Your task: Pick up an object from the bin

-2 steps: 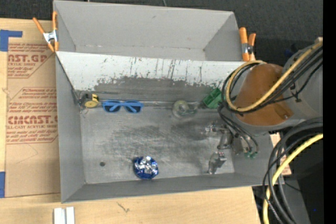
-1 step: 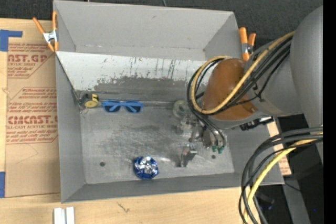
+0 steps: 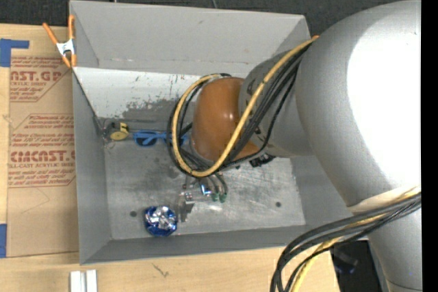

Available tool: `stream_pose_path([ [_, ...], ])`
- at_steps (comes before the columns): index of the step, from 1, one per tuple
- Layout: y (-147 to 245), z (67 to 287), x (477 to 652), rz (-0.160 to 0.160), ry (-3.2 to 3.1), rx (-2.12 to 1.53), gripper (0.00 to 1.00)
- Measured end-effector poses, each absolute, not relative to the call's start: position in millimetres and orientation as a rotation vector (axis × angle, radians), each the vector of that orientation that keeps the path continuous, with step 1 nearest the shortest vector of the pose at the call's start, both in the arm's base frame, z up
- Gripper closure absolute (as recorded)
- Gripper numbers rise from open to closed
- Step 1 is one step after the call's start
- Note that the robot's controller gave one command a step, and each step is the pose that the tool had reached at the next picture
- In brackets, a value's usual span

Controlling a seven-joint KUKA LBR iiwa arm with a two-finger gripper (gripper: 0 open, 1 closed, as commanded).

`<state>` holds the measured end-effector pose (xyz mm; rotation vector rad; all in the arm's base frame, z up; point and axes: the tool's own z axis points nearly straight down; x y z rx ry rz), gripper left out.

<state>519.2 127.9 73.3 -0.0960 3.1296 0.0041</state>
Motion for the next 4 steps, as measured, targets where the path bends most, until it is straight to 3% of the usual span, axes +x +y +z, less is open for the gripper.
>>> stream_pose_path([
  [1,206,78,482.4,0.006,3.115,-0.355,0.00],
  [2,204,78,482.3,0.002,3.119,-0.348,1.00],
  [3,202,181,484.9,0.005,3.119,-0.307,1.00],
  [4,198,226,499.4,0.003,3.118,-0.317,1.00],
])
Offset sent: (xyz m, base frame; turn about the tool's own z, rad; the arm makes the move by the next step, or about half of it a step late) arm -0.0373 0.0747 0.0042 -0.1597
